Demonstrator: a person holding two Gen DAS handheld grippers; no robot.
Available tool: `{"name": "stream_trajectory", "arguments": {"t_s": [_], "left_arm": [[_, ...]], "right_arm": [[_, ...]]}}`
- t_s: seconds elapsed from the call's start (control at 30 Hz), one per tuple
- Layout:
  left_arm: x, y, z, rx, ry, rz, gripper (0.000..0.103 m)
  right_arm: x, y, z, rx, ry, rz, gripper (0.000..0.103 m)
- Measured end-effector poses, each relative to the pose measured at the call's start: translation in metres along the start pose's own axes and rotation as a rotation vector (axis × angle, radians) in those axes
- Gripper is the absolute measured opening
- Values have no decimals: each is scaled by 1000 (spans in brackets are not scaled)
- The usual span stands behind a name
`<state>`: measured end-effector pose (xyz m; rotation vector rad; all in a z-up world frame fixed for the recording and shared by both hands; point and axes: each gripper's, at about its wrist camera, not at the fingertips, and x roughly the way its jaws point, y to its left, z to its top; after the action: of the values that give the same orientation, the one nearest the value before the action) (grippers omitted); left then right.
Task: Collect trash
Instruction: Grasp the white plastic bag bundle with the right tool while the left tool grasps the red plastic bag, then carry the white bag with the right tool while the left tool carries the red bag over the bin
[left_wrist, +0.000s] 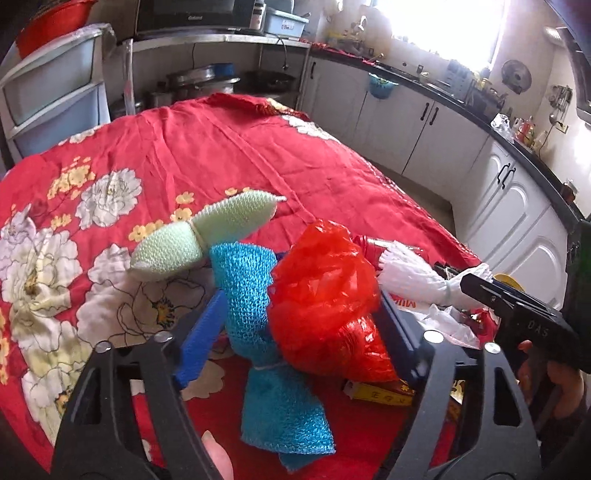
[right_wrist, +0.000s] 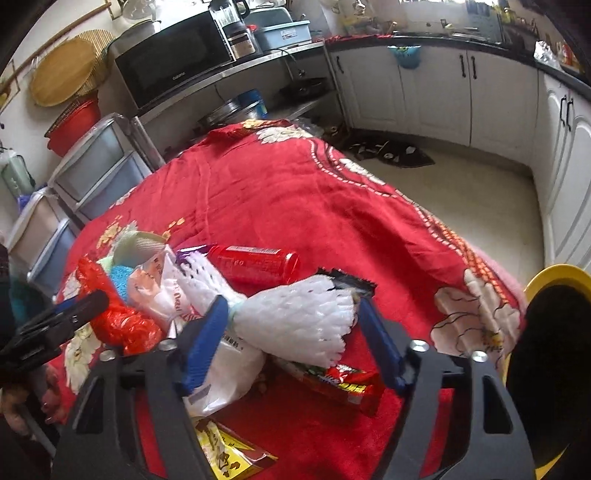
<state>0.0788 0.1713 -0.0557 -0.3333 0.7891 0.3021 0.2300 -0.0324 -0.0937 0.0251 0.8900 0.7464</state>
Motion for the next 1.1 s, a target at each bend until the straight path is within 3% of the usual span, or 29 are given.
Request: {"name": "stream_trajectory", "arguments": {"t_s": [0.2,0.23,0.43,0.8,1.1], "left_arm": [[-3,1,-2,-12,-4,-14,37],[-3,1,-2,-9,-6,-16,29],[-10,0,-1,-4,-20,-36,11],[-46,-16,11,43,-124,-59,8],[-64,-57,21,108,-179,-136,8]], "right_arm": [[-13,8,-3,-55,-26,36,22],[-16,10,-2,-62,-38,39,21],[-34,17,-2,-85,-88,55,18],[-74,16,-10,-70,-180,38,17],[-125,-6,-19,-15,-273,-38,17]]}}
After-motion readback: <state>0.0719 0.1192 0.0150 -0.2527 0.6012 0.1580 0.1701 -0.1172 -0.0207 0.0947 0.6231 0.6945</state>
